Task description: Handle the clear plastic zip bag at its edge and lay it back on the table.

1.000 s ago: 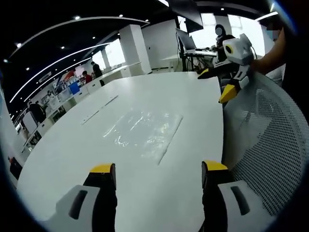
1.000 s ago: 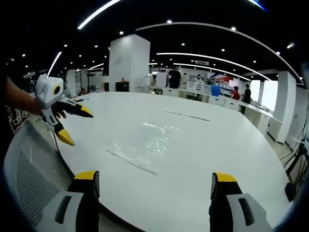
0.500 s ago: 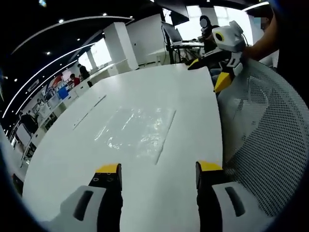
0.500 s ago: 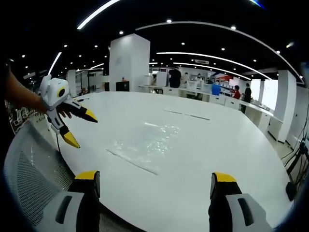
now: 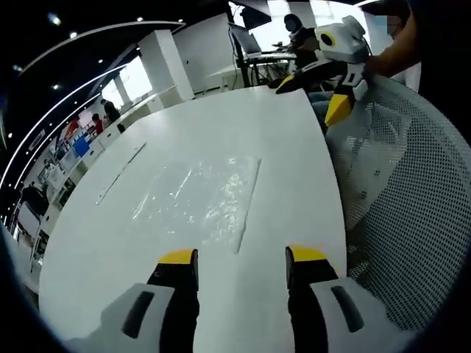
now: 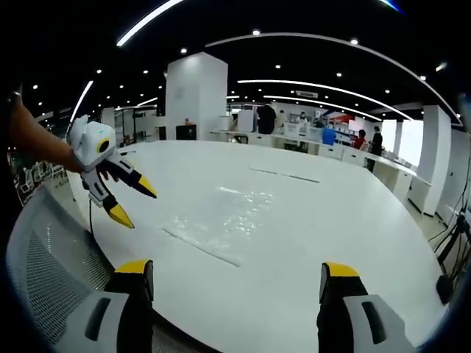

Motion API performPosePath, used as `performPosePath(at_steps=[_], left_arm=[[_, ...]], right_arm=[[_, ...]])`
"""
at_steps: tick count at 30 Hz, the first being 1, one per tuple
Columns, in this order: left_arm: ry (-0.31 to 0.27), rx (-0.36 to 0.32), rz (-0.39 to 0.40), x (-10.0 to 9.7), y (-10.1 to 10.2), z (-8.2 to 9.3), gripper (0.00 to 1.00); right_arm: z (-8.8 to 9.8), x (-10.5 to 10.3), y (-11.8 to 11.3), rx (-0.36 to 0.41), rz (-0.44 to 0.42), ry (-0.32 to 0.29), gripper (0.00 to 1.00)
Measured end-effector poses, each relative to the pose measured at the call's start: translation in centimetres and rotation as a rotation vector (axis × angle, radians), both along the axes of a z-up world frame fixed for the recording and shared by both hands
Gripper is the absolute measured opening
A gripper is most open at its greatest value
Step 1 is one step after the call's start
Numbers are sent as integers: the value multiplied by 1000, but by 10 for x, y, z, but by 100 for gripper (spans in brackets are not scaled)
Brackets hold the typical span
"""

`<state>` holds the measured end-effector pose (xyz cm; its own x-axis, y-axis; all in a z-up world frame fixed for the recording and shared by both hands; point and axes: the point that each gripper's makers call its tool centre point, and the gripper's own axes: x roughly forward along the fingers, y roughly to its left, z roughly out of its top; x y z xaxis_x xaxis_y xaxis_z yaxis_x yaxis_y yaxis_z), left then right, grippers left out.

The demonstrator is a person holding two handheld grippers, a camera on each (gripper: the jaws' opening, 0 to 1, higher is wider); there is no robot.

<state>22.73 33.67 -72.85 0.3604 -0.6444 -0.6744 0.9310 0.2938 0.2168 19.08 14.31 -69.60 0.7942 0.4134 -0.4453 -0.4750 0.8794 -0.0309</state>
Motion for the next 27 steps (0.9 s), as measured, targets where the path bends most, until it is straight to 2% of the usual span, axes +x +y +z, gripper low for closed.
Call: performPosePath(at_steps=[12,18,20,25,27], left_arm=[[18,33,-37,10,-8,-9,38],[28,51,-61,13,-11,-14,29],[24,64,-73,15,-12,-16,28],[62,94,-108,13,-17,-22,28],[53,111,-121,15,-18,-24,28]], right_arm=[[-2,-1,-1,-6,3,10,93],[-4,-2,0,-13,11,21,93],[-5,-2,0,-16,11,24,93],[-7,-2,-1,-25,11,33,92],[-7,-3,0,-27,13,38,92]])
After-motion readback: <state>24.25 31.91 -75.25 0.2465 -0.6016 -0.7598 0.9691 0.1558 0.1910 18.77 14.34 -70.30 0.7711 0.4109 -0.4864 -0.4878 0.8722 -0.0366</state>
